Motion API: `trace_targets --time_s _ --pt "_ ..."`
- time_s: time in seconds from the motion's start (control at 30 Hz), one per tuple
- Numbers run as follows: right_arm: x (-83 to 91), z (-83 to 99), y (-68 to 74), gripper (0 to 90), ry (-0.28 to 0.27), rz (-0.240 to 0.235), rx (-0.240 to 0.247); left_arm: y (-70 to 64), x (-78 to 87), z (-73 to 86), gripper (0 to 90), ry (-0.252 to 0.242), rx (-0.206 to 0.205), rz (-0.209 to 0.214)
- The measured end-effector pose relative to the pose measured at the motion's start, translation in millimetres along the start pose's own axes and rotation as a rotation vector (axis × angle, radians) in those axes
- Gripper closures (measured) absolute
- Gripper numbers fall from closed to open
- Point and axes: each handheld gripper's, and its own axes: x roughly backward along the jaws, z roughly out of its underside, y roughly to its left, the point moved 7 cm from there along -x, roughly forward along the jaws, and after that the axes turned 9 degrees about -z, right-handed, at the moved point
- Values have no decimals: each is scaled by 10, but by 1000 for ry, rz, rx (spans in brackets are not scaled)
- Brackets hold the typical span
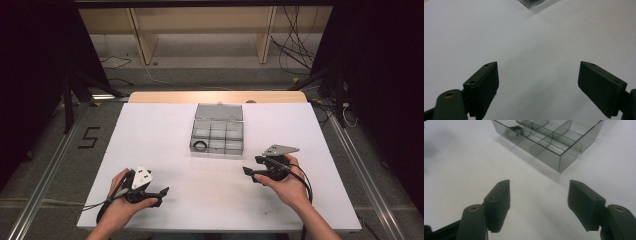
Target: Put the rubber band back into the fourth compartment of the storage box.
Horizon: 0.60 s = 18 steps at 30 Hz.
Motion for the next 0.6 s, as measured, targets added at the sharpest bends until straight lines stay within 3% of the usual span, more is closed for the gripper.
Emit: trace_targets --time_s 0.6 --pt "206 244 22 343 -16 18 -13 -8 5 -4 167 1 -3 1"
